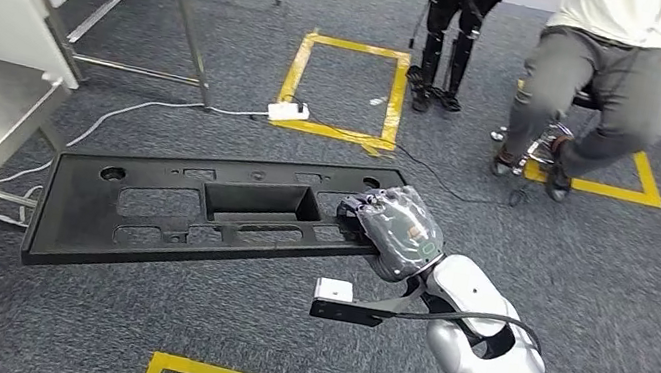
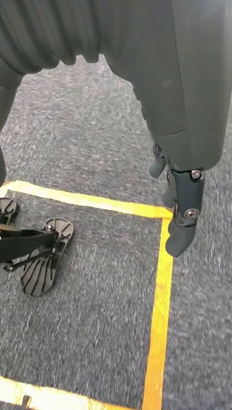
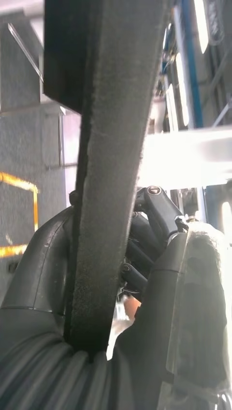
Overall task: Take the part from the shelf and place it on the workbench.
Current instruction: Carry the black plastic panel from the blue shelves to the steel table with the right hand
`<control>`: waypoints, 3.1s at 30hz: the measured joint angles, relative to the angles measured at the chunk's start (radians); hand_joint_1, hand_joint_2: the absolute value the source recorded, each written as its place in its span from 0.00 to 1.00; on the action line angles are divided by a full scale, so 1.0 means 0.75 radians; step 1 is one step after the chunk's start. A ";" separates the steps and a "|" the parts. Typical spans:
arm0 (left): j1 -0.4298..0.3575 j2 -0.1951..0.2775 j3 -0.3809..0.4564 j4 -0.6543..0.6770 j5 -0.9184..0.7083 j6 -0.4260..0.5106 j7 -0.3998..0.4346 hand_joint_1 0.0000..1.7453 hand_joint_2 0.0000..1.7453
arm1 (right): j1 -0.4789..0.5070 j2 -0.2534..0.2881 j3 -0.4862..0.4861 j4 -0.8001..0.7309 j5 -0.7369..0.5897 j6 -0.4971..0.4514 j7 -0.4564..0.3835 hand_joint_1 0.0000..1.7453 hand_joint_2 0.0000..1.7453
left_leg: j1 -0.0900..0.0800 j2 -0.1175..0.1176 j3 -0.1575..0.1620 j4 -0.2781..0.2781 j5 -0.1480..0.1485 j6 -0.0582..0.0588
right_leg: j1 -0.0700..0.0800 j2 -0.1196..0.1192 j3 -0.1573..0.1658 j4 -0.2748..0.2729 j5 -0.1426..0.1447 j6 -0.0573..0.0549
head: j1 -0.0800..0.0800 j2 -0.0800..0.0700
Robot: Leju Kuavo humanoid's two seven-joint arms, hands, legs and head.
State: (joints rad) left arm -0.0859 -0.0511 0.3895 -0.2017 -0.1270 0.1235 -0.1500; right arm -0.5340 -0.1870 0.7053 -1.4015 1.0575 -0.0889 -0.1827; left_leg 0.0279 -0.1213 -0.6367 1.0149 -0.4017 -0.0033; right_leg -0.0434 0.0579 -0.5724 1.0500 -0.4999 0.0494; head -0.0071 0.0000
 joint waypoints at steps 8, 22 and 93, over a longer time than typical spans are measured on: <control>0.006 -0.003 0.000 0.000 0.000 -0.001 0.000 0.00 1.00 | -0.005 0.016 0.001 0.000 0.000 0.001 0.000 1.00 1.00 | 0.003 0.147 -0.163 0.308 -0.153 -0.025 | 0.040 -0.100 0.006 -0.013 0.014 -0.077 | -0.012 0.000; 0.000 -0.002 0.000 0.000 -0.013 -0.008 0.025 0.00 1.00 | -0.003 0.025 0.007 -0.008 0.010 0.001 0.000 1.00 1.00 | -0.044 0.166 0.055 -0.057 0.007 0.094 | 0.066 -0.119 -0.045 0.134 -0.077 -0.078 | -0.006 0.000; 0.016 0.000 0.024 0.010 -0.042 0.012 0.098 0.00 1.00 | -0.001 0.019 0.004 -0.024 0.006 0.031 -0.042 1.00 1.00 | -0.022 -0.023 0.028 -0.012 -0.017 0.034 | 0.016 -0.022 -0.014 -0.032 0.054 -0.013 | -0.002 0.000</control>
State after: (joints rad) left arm -0.0738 -0.0514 0.4076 -0.1940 -0.1583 0.1326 -0.0765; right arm -0.5345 -0.1729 0.7084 -1.4196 1.0623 -0.0659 -0.2140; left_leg 0.0114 -0.1388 -0.6160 1.0057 -0.4141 0.0221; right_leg -0.0313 0.0417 -0.5830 1.0260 -0.4592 0.0396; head -0.0082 -0.0003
